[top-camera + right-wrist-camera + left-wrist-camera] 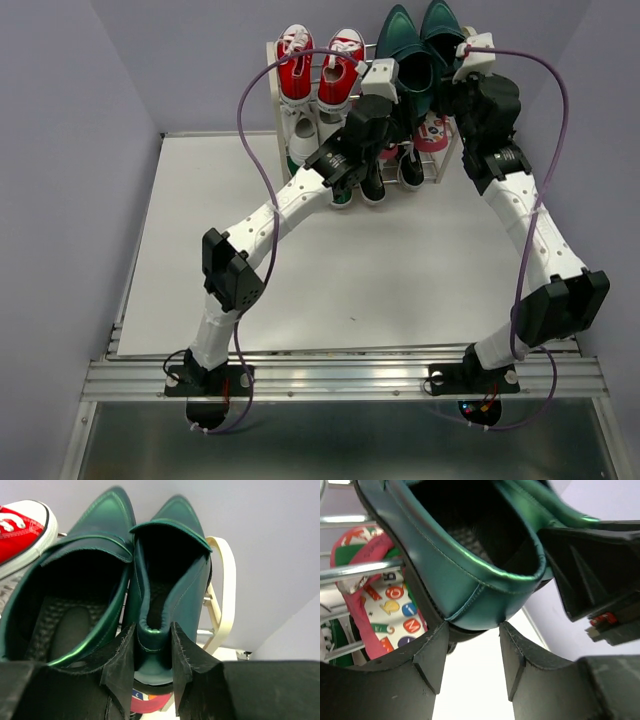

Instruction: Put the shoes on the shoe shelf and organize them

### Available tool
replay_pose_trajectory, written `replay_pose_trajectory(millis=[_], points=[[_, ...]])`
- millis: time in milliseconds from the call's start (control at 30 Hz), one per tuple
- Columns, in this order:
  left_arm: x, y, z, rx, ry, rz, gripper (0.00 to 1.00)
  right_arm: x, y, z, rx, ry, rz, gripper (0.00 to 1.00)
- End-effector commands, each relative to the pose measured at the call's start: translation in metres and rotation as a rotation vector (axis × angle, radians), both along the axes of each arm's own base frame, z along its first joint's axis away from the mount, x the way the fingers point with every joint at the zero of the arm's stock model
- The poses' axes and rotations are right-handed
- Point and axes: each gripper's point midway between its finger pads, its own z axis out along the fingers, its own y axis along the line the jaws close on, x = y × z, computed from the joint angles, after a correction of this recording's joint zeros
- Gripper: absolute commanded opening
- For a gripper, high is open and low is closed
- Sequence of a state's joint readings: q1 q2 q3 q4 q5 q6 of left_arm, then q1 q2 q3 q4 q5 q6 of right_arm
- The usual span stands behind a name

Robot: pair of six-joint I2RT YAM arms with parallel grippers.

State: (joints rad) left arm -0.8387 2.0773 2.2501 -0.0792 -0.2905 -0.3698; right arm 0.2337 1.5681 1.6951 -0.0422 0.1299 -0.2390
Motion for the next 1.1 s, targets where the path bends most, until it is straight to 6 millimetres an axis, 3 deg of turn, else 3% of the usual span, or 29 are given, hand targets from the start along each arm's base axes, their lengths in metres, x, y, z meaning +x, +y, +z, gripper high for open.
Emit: replay_pose_trajectory(millis=[0, 100, 167, 300, 367, 500, 633, 767, 900, 933, 967, 1000, 1033, 1067], points=[[-0.002, 0.027, 0.043, -0.082, -0.061, 0.042, 0.56, -0.021, 0.005, 0.006, -0.063, -0.066, 0.04, 0.34], [-0.01, 0.027, 0.045, -0.093, -0.052, 0.02, 0.64, -0.023, -0.009, -0.002, -0.034, -0.046, -0.035, 0.54], [-0.017, 0.026, 0.049, -0.092, -0.057, 0.003, 0.72, -0.024, -0.017, 0.003, 0.004, -0.053, -0.085, 0.75], [-0.026, 0.025, 0.059, -0.087, -0.076, -0.007, 0.79, -0.029, -0.028, 0.02, 0.042, -0.081, -0.142, 0.87], [-0.03, 0.027, 0.065, -0.088, -0.085, -0.009, 0.85, -0.031, -0.032, 0.026, 0.051, -0.09, -0.164, 1.0], [-0.04, 0.029, 0.077, -0.086, -0.103, -0.02, 0.9, -0.042, -0.039, 0.05, 0.066, -0.131, -0.186, 1.0], [-0.063, 0.028, 0.099, -0.077, -0.139, -0.047, 0.99, -0.057, -0.042, 0.077, 0.087, -0.162, -0.182, 1.0], [-0.102, 0.032, 0.122, -0.086, -0.163, -0.086, 0.99, -0.083, -0.051, 0.095, 0.146, -0.188, -0.197, 1.0], [-0.139, 0.042, 0.121, -0.058, -0.146, -0.117, 0.99, -0.114, -0.065, 0.072, 0.256, -0.083, -0.26, 1.0], [-0.144, 0.05, 0.114, -0.042, -0.131, -0.091, 0.99, -0.12, -0.066, 0.05, 0.308, -0.01, -0.272, 1.0], [-0.159, 0.07, 0.125, -0.06, -0.138, -0.083, 0.99, -0.127, -0.067, 0.037, 0.334, 0.027, -0.283, 1.0], [-0.161, 0.071, 0.085, -0.001, -0.077, -0.068, 0.99, -0.142, -0.072, 0.013, 0.352, 0.075, -0.308, 1.0], [-0.167, 0.083, 0.07, 0.006, -0.048, -0.04, 0.99, -0.151, -0.073, -0.01, 0.413, 0.129, -0.325, 1.0], [-0.178, 0.103, 0.037, 0.002, 0.019, -0.022, 0.99, -0.159, -0.074, -0.027, 0.439, 0.157, -0.336, 1.0]])
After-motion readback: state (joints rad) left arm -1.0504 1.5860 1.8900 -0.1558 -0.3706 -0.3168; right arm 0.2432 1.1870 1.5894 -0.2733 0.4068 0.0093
